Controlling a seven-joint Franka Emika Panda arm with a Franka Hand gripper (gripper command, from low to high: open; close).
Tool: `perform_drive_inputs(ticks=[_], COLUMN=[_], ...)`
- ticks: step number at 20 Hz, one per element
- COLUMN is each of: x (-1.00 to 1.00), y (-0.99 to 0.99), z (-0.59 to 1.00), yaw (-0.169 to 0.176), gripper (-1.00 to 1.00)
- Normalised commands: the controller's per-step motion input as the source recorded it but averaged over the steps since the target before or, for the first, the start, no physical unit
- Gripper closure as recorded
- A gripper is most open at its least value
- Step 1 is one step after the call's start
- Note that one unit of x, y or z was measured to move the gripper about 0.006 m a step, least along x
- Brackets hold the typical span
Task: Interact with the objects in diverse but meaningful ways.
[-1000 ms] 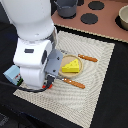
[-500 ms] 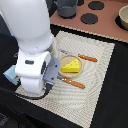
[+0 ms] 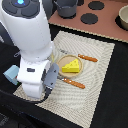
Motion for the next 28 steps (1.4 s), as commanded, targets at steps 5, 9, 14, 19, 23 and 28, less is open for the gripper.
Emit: perform_drive_inputs(ticks=[5,9,14,19,23,28], x=[0.16,0.19,0.18,0.16,0.22,0.19], y=[-0.07,-0.08,-0.08,-0.11,-0.07,-0.05], z=[-0.09,0.00,0.00,0.00,0.00,0.00], yaw=[0.021,0.013,0.011,0.009,0.008,0.012], gripper=[-1.00,-1.00,-1.00,1.00,1.00,1.00])
